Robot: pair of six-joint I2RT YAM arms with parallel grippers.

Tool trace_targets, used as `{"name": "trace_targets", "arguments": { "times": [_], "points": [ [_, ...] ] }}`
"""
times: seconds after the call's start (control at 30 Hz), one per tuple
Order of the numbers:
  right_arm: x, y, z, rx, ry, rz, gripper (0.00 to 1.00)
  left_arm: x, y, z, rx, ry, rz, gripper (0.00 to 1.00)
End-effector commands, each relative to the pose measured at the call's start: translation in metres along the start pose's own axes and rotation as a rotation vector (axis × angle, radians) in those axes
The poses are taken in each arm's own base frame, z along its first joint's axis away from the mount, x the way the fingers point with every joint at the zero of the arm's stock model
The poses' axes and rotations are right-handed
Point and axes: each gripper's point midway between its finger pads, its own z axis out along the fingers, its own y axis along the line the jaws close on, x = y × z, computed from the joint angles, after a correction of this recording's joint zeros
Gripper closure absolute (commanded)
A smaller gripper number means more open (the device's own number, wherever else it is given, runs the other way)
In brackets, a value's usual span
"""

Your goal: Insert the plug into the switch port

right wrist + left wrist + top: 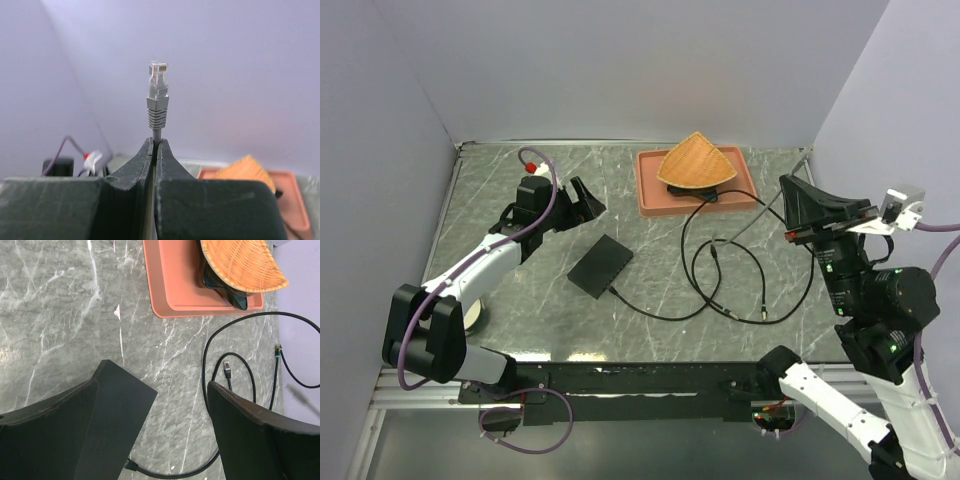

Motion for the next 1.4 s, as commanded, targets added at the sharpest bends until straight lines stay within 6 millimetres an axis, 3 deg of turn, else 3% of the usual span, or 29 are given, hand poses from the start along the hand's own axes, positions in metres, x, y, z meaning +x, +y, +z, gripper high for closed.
{"name": "trace_targets", "arguments": {
  "times": [0.0,0.13,0.27,0.3,0.33,0.4,0.43,0.47,0.53,0.57,0.63,0.67,0.77,0.97,1.2,1.37],
  "points": [
    [0.033,-0.018,0.007,0.074,0.106,-0.110,1.00,-0.006,-0.010,-0.003,0.036,-0.018,0.022,0.04],
    [0.087,-0.030,0.019,0.111,0.297,-0.209,1.00,-0.004,-0.010,-0.001,0.041,-0.011,0.026,0.04],
    [0.184,-0.030,0.030,0.040,0.587,-0.282,1.00,-0.003,-0.017,-0.002,0.091,-0.012,0.045,0.04],
    [0.208,-0.029,0.027,0.015,0.662,-0.290,1.00,0.000,-0.018,-0.002,0.106,-0.008,0.050,0.04],
    [0.247,-0.027,0.027,-0.024,0.772,-0.287,1.00,-0.001,-0.026,-0.002,0.158,-0.008,0.060,0.04],
    [0.287,-0.021,0.022,-0.077,0.863,-0.252,1.00,0.008,-0.031,-0.001,0.214,0.010,0.066,0.03],
    [0.315,-0.017,0.016,-0.126,0.927,-0.233,1.00,0.003,-0.041,-0.001,0.271,-0.014,0.077,0.03],
    [0.337,-0.007,0.004,-0.197,0.983,-0.192,1.00,0.011,-0.050,-0.003,0.337,0.018,0.073,0.02],
    [0.366,0.003,-0.001,-0.250,1.038,-0.122,1.00,0.021,-0.054,-0.001,0.401,0.042,0.064,0.01],
    [0.376,0.007,-0.007,-0.279,1.060,-0.092,1.00,0.019,-0.068,-0.006,0.491,0.040,0.065,0.03],
    [0.386,0.015,-0.007,-0.321,1.059,-0.057,1.00,0.030,-0.075,-0.008,0.570,0.073,0.061,0.07],
    [0.391,0.016,-0.012,-0.336,1.065,-0.044,1.00,0.023,-0.085,-0.013,0.632,0.048,0.061,0.12],
    [0.395,0.030,-0.017,-0.426,1.064,-0.004,1.00,0.032,-0.094,-0.019,0.718,0.081,0.059,0.20],
    [0.397,0.040,-0.020,-0.479,1.070,0.033,1.00,0.044,-0.101,-0.016,0.734,0.127,0.086,0.26],
    [0.393,0.039,-0.016,-0.457,1.068,0.023,1.00,0.052,-0.117,-0.008,0.715,0.159,0.150,0.32],
    [0.387,0.036,-0.012,-0.432,1.057,0.012,1.00,0.054,-0.111,-0.001,0.667,0.168,0.153,0.33]
  ]
}}
